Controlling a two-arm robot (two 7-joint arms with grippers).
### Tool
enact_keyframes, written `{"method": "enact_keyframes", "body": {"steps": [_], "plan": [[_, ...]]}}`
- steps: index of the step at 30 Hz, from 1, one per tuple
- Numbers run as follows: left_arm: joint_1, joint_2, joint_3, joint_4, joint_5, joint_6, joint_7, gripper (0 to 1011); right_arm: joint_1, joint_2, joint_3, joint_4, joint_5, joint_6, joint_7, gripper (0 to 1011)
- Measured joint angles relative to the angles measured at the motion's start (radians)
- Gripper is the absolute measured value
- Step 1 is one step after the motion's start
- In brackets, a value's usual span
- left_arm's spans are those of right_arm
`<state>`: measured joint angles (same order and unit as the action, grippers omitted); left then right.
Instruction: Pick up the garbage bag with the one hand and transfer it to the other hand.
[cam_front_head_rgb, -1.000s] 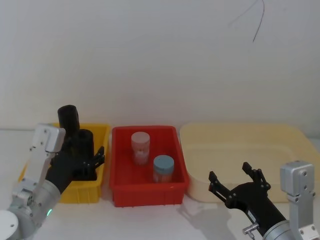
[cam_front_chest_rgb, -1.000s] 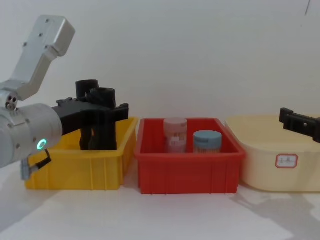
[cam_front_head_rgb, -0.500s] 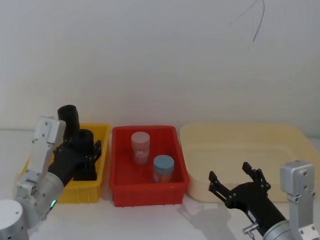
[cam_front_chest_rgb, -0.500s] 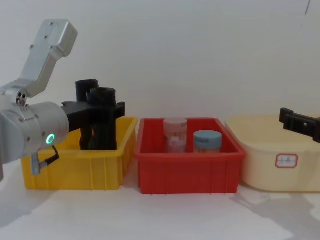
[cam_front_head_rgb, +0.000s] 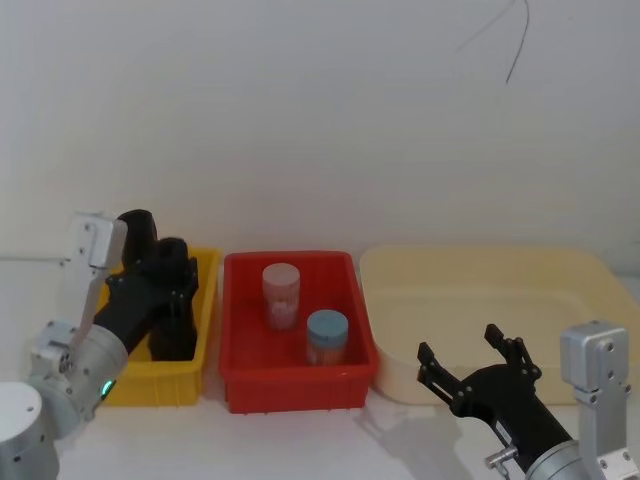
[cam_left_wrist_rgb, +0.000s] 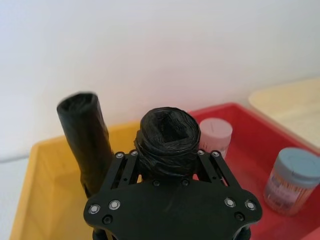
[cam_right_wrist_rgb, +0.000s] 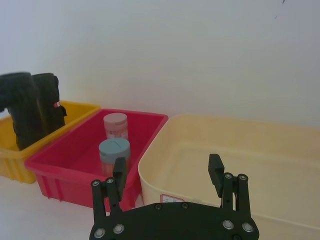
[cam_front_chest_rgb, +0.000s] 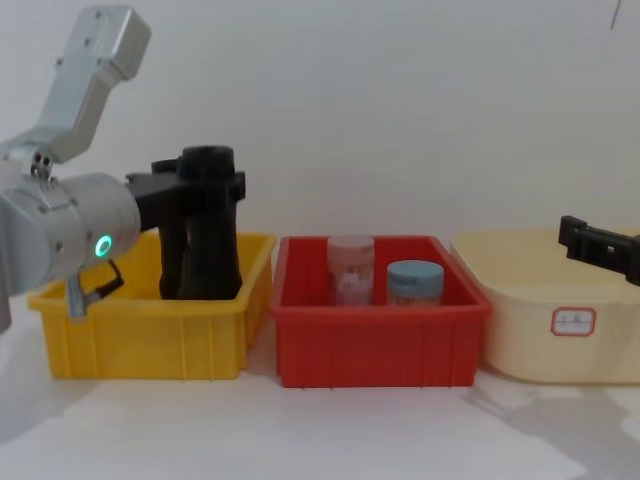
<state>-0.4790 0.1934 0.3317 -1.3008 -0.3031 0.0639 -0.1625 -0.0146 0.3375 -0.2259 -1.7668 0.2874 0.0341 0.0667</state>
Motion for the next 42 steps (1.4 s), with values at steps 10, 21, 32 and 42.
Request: {"method": "enact_keyframes", "body": {"steps": [10,21,32,42], "plan": [[-0.023,0.009,0.001,-0.042,0.025,-0.053,-0.034,376,0.0,0.0,0.0,0.0,0.0,0.0,0.0,1000],[-0.076,0.001,0.023,-0.047,0.033,-0.104,-0.107,359,0.0,0.0,0.0,0.0,0.0,0.0,0.0,1000],[-0.139,-0.031,0.075,0.001,0.019,-0.139,-0.22,359,0.0,0.0,0.0,0.0,0.0,0.0,0.0,1000],[-0.192,-0.073,0.138,0.077,-0.007,-0.168,-0.334,359,0.0,0.0,0.0,0.0,0.0,0.0,0.0,1000]]}}
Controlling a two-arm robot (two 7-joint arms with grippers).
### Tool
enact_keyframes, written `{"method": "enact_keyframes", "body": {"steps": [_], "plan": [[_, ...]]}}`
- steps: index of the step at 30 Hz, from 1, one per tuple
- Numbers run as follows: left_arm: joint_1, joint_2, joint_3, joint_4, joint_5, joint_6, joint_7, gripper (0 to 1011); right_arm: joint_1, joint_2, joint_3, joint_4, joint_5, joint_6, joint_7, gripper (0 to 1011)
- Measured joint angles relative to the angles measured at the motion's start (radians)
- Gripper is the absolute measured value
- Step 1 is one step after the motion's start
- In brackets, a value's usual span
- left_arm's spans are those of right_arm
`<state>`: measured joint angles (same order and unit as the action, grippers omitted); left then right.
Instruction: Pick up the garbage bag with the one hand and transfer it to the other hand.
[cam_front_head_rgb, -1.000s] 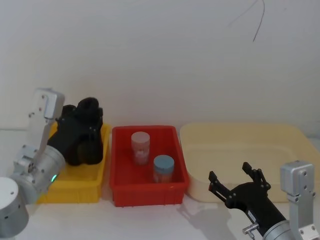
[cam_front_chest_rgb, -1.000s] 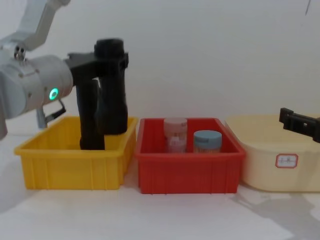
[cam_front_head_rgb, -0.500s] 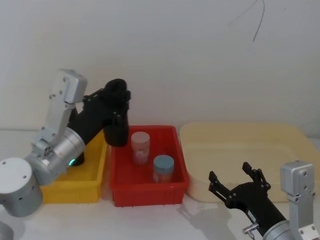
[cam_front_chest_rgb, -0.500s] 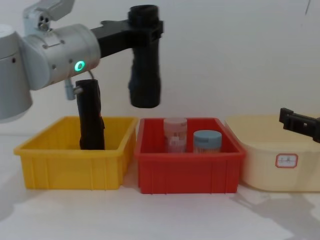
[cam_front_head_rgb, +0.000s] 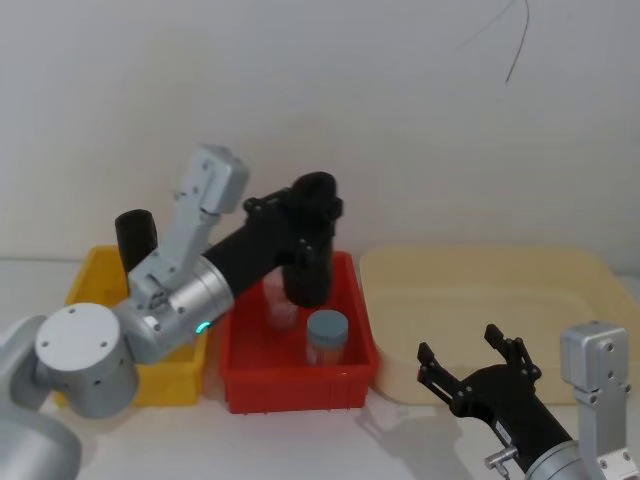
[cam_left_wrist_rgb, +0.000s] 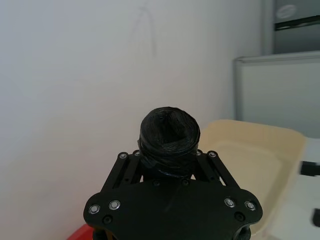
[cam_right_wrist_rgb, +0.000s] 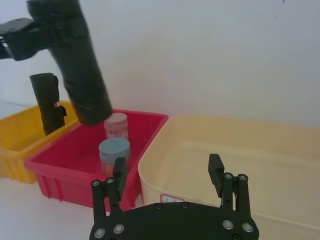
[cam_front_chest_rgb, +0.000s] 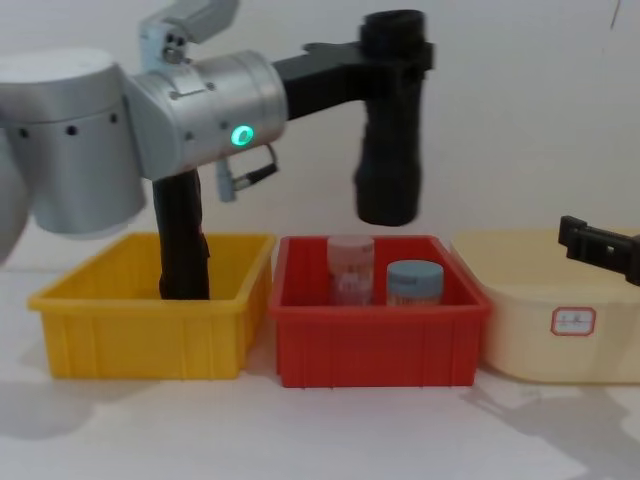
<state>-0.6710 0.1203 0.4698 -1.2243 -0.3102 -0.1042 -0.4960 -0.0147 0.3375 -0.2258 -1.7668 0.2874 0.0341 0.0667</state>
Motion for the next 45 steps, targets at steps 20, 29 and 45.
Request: {"method": "enact_keyframes", "body": {"steps": [20,29,45], "plan": [[-0.083,-0.08,0.091,0.177,-0.004,-0.083,-0.1,359,0.0,0.0,0.0,0.0,0.0,0.0,0.0,1000],[-0.095,-0.091,0.103,0.206,0.004,-0.1,-0.102,359,0.007,-0.001,-0.003,0.003,-0.005,-0.002,0.006,1000],[-0.104,-0.099,0.112,0.229,0.01,-0.114,-0.104,359,0.112,-0.021,-0.05,0.07,-0.017,-0.011,0.093,1000]]}}
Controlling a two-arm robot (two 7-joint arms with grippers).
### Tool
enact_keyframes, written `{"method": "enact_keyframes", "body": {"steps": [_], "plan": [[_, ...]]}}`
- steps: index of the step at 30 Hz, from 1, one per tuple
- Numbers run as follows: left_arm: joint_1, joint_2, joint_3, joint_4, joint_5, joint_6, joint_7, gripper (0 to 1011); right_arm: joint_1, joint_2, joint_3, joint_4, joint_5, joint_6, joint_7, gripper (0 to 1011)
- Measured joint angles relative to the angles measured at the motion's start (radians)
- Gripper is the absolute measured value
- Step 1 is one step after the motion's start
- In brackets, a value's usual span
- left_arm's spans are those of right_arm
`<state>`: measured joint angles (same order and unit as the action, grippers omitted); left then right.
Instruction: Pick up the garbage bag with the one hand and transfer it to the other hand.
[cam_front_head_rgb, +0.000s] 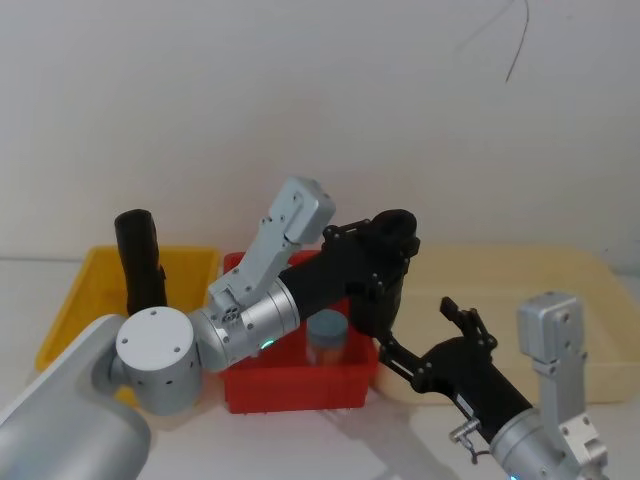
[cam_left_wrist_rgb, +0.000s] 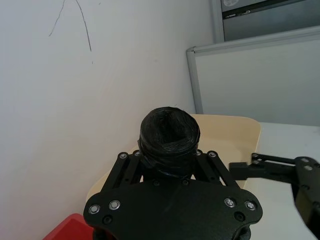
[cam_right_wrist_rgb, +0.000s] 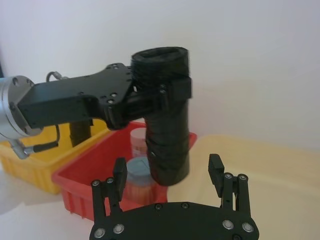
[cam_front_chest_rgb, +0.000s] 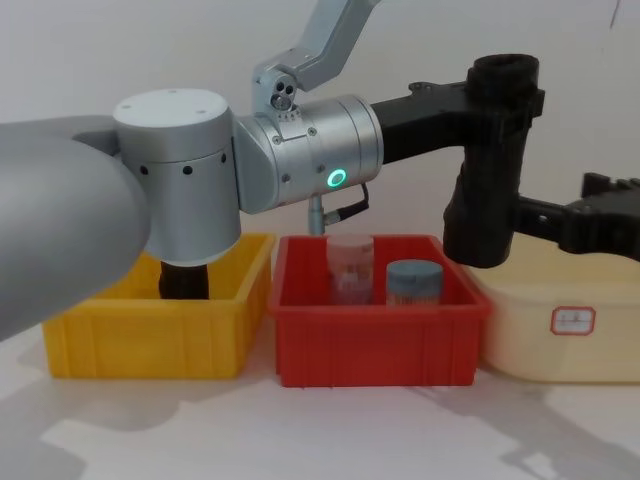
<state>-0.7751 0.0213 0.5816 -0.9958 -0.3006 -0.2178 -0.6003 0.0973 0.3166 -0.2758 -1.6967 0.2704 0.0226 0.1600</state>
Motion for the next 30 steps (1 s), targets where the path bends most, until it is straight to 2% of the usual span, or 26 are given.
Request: {"method": "enact_keyframes", "body": {"steps": [15,30], "plan": [[-0.002,-0.002,0.002,0.005,0.002,-0.003,0.0,359,0.089,-0.034,-0.029,0.086,0.001,0.003,0.063,1000],[-0.003,-0.002,0.003,0.007,0.002,-0.004,0.0,359,0.146,-0.071,-0.038,0.164,-0.001,0.0,0.096,1000]]}}
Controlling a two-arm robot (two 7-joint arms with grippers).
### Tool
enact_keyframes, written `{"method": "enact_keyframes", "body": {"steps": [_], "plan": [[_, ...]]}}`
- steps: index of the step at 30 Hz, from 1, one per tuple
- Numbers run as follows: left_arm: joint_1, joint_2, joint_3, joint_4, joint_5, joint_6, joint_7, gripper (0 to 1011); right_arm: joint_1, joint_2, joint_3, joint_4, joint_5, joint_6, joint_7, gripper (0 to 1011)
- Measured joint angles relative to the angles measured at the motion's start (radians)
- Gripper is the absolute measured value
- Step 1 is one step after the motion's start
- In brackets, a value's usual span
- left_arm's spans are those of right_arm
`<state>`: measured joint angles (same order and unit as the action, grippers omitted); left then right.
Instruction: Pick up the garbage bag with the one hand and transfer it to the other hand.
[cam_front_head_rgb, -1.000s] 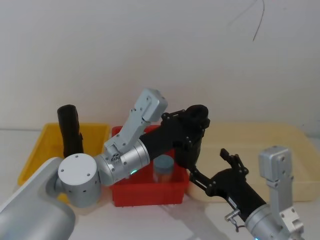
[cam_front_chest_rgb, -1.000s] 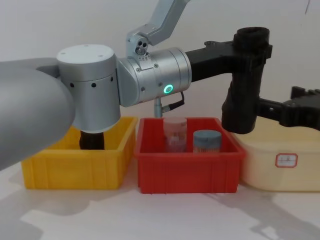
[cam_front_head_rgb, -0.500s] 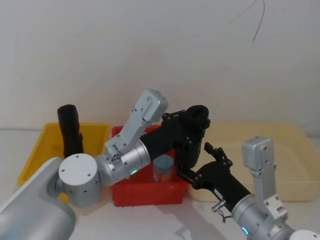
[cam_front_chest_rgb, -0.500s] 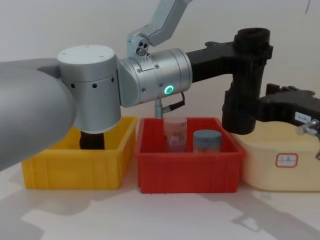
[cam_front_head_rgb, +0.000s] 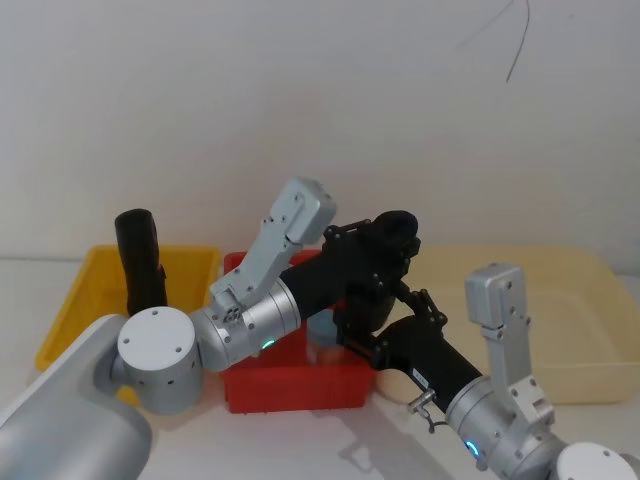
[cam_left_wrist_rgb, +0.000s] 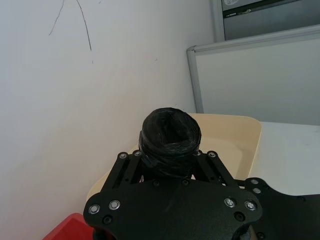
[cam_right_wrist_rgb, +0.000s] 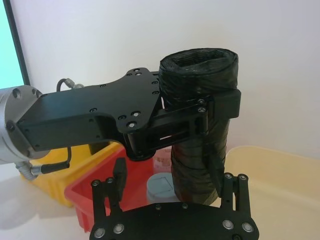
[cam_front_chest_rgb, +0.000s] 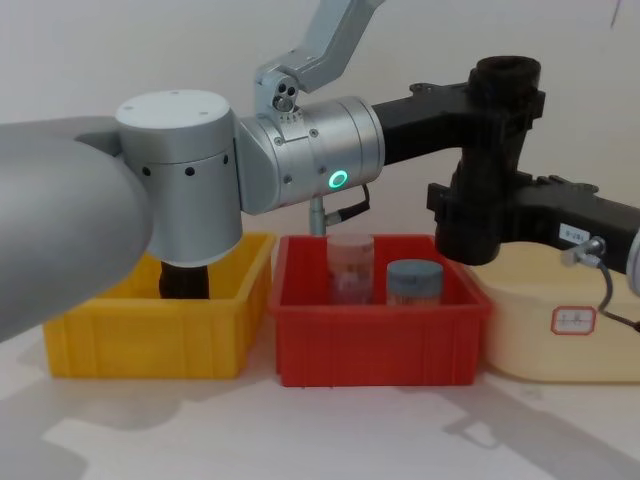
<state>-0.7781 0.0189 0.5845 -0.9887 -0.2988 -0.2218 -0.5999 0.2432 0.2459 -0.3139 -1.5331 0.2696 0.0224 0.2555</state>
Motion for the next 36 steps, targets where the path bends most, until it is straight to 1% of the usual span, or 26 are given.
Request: {"method": "enact_keyframes", "body": {"steps": [6,13,28,36], "plan": [[0.0,0.0,0.0,0.0,0.0,0.0,0.0,359,0.023,-0.017,0.001,0.034,0.0,-0.01,0.012,1000],[0.0,0.0,0.0,0.0,0.0,0.0,0.0,359,0.035,-0.029,0.007,0.055,-0.002,-0.021,0.016,1000],[0.0,0.0,0.002,0.0,0.0,0.0,-0.001,359,0.027,-0.037,0.035,0.064,-0.004,-0.037,0.016,1000],[0.0,0.0,0.001,0.0,0.0,0.0,-0.001,359,0.027,-0.04,0.039,0.072,-0.005,-0.042,0.02,1000]]}}
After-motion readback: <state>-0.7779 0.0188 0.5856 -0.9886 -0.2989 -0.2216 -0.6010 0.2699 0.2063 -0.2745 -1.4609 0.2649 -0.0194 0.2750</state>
